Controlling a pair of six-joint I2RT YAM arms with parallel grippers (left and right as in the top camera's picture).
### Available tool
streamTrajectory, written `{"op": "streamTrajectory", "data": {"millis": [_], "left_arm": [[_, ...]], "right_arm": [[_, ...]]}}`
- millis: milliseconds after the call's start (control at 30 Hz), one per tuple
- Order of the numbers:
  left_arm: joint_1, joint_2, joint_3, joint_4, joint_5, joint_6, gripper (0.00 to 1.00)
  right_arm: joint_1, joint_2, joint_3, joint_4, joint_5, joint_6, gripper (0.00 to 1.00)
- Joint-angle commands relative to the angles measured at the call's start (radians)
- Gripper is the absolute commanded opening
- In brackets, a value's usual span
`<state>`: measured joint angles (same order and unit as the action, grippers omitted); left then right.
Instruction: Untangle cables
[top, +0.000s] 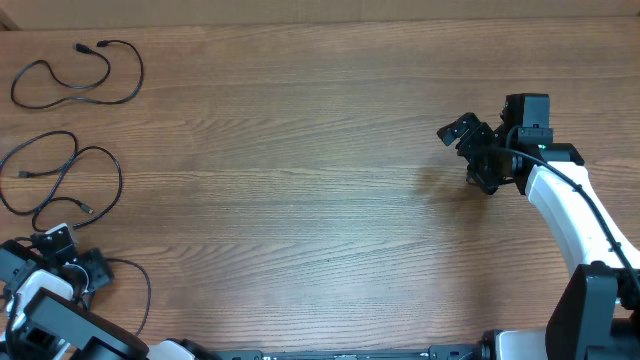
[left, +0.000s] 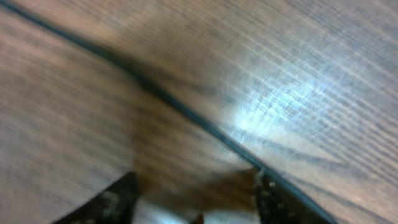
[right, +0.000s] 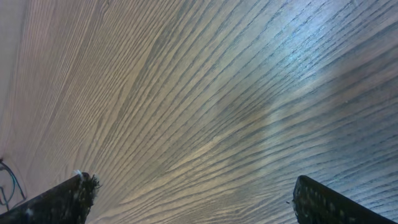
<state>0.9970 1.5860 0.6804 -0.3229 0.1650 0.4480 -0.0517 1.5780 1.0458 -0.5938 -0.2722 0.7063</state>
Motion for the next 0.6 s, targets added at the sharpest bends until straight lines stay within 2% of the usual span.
{"op": "streamTrajectory", "data": {"millis": [0, 100, 200, 267, 400, 567], "left_arm": [[-0.002, 0.119, -0.064, -0.008, -0.015, 0.042, 0.47], [-0.002, 0.119, -0.057, 0.017, 0.045, 0.042, 0.54], [-0.002, 0.119, -0.037, 0.006, 0.045, 0.042, 0.59], [-0.002, 0.119, -0.025, -0.003, 0.045, 0.042, 0.69], [-0.002, 0.119, 0.013, -0.041, 0.041, 0.008, 0.74], [-0.002, 0.117, 0.096, -0.146, 0.043, 0.008, 0.73]], "right_arm": [[-0.001, 0.001, 0.022, 0.005, 0.01, -0.003, 1.0], [-0.001, 0.001, 0.022, 0.005, 0.01, -0.003, 1.0], [-0.001, 0.001, 0.022, 0.005, 0.01, -0.003, 1.0], [-0.001, 0.001, 0.022, 0.005, 0.01, -0.003, 1.0], [-0.001, 0.001, 0.022, 0.005, 0.01, -0.003, 1.0], [-0.001, 0.001, 0.022, 0.005, 0.01, -0.003, 1.0]]}}
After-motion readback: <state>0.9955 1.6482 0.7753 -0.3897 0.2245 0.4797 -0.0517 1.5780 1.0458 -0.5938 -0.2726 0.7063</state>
